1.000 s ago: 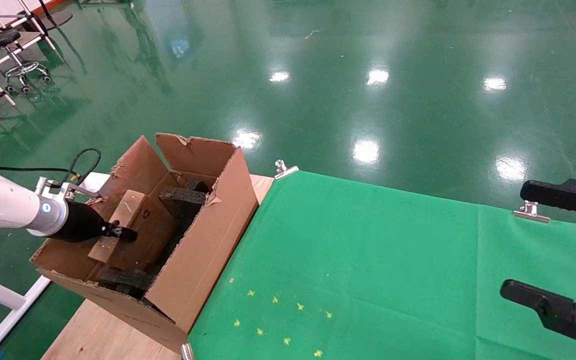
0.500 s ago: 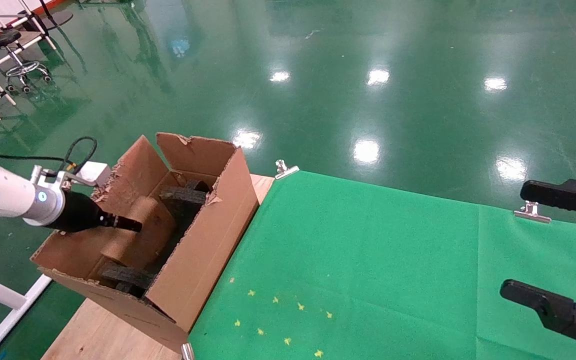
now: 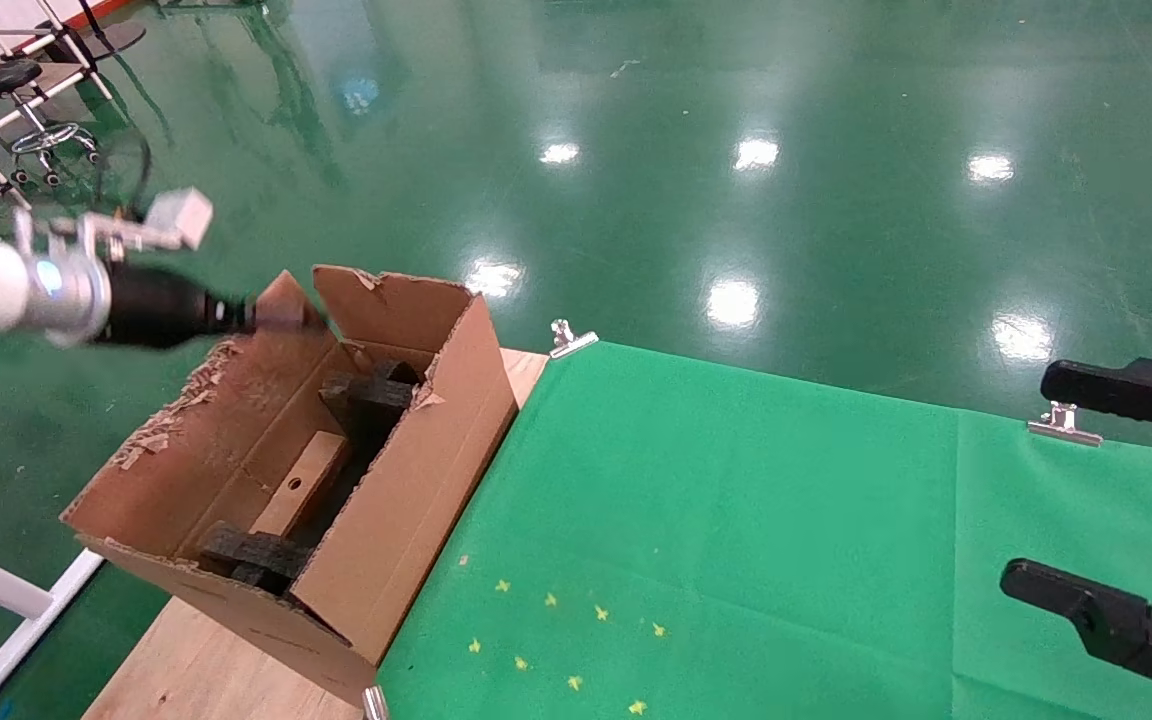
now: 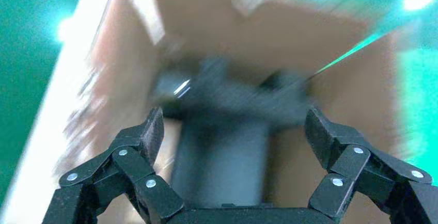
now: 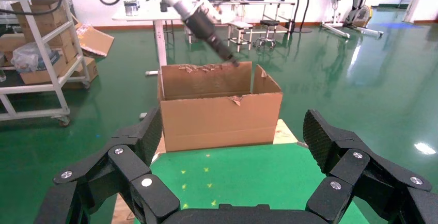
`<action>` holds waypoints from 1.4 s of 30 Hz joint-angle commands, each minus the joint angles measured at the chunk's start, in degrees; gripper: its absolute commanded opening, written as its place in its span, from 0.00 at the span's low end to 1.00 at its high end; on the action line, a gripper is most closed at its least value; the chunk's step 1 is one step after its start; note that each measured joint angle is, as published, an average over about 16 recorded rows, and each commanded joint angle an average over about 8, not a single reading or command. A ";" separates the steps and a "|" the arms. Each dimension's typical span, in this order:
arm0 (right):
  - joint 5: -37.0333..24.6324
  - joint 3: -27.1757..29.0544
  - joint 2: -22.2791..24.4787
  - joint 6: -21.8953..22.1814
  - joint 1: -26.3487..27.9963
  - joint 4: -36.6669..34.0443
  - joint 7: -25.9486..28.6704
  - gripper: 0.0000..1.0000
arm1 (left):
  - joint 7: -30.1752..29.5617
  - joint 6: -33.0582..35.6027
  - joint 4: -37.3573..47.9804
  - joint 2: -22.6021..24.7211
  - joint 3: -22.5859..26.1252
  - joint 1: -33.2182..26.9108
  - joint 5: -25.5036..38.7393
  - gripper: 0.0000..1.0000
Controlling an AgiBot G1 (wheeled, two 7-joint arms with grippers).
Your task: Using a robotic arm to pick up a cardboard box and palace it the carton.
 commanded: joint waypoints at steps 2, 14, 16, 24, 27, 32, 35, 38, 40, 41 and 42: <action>0.00 0.00 0.00 0.00 0.00 0.00 0.00 1.00 | -0.35 2.62 -1.48 -0.66 -1.61 -2.57 -2.33 1.00; 0.01 0.00 0.01 0.01 -0.01 -0.01 0.00 1.00 | -6.55 16.02 -8.05 -1.78 -7.92 -4.19 -12.79 1.00; 0.02 0.00 0.02 0.02 -0.01 -0.02 0.00 1.00 | -6.86 16.87 -8.37 -1.85 -8.38 -4.14 -13.58 1.00; 0.02 0.00 0.02 0.02 -0.01 -0.02 0.00 1.00 | -5.86 16.09 -8.97 -2.01 -8.59 -3.19 -13.15 1.00; 0.02 0.00 0.02 0.02 -0.02 -0.02 0.00 1.00 | -4.68 16.41 -10.90 -2.23 -9.99 -1.61 -13.88 1.00; 0.02 0.00 0.02 0.02 -0.02 -0.02 0.00 1.00 | -1.57 16.92 -15.78 -2.79 -13.39 2.50 -15.46 1.00; 0.02 0.00 0.02 0.02 -0.02 -0.02 0.00 1.00 | 0.44 17.24 -18.92 -3.16 -15.59 5.14 -16.49 1.00; 0.02 0.00 0.02 0.02 -0.02 -0.02 0.00 1.00 | 2.45 17.57 -22.07 -3.52 -17.80 7.80 -17.51 1.00; 0.02 0.00 0.02 0.02 -0.02 -0.02 0.00 1.00 | 3.78 17.78 -24.15 -3.76 -19.25 9.55 -18.19 1.00; 0.02 0.00 0.02 0.02 -0.02 -0.02 0.00 1.00 | 4.46 17.89 -25.21 -3.88 -19.99 10.44 -18.54 1.00; 0.02 0.00 0.02 0.02 -0.02 -0.02 0.00 1.00 | 5.13 18.00 -26.27 -4.01 -20.73 11.33 -18.88 1.00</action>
